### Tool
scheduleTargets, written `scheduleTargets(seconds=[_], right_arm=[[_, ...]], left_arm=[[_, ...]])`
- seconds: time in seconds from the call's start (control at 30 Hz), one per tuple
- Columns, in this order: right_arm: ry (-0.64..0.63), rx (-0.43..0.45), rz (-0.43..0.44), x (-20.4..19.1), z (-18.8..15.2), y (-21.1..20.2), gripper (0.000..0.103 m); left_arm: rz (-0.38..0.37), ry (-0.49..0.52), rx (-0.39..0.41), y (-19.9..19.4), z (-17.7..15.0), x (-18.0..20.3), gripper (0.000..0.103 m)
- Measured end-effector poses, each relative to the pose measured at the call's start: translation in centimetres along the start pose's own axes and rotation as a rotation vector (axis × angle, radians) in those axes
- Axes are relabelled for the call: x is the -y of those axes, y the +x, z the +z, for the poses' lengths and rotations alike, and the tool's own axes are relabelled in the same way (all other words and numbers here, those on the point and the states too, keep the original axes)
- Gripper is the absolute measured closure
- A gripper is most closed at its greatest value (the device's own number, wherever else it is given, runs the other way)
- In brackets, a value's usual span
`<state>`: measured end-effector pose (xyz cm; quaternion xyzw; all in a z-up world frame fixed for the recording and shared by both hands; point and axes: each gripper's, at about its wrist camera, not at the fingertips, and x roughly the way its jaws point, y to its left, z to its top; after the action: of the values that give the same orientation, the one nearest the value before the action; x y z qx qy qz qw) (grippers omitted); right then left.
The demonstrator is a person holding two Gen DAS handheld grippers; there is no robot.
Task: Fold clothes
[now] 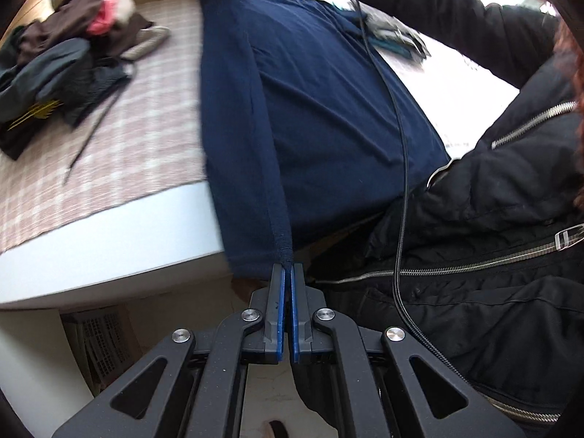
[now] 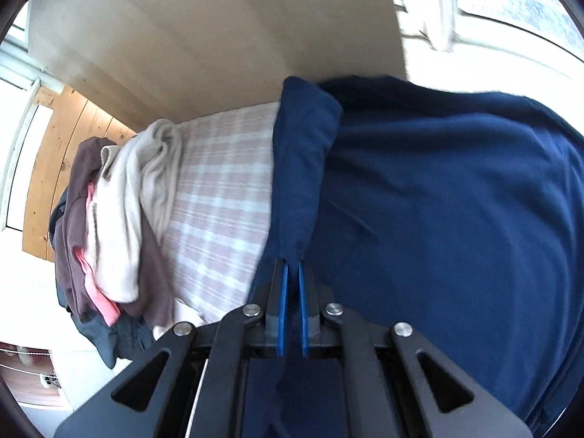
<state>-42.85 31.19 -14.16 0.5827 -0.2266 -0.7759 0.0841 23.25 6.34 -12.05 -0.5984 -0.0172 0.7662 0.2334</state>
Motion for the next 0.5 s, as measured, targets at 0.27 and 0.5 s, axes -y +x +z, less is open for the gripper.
scheduleTargets(seconds=[0.27,0.5], right_arm=[[0.038,0.009,-0.017,4.6,-1.0,-0.4,0.097],[-0.005,-0.003,-0.063,4.1,-0.9,1.8,0.097]], left_arm=[[-0.039,0.008,-0.028,3.2,0.2,3.0,0.101],[-0.025,-0.062,-0.055,6.1,-0.2,3.4,0.100]])
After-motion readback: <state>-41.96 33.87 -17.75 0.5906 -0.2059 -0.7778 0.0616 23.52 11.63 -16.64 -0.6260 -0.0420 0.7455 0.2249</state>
